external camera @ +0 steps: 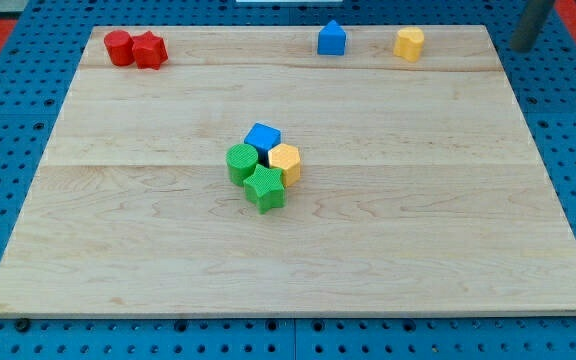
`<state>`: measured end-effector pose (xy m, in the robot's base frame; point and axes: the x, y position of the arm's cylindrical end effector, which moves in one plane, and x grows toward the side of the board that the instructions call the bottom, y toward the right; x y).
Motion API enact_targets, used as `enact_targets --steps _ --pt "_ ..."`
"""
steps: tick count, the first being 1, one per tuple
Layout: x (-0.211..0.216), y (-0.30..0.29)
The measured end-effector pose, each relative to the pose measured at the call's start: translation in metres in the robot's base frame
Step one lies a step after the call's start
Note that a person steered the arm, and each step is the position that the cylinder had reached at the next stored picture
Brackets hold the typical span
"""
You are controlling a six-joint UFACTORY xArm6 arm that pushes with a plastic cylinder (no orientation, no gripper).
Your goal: Move yellow heart at top center
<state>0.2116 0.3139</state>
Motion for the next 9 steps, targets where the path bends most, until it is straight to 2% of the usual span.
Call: enact_targets --steps 1,2,3,5,6,7,8,9 --pt "-0.01 -0.081" --pt "0.055 -0.13" --pt "0.016 -0.122" --pt "-0.02 -0.097" --pt "-0.02 -0.097" --pt "-0.02 -0.168" --pt "-0.018 -0.264" --pt "-0.019 -0.265"
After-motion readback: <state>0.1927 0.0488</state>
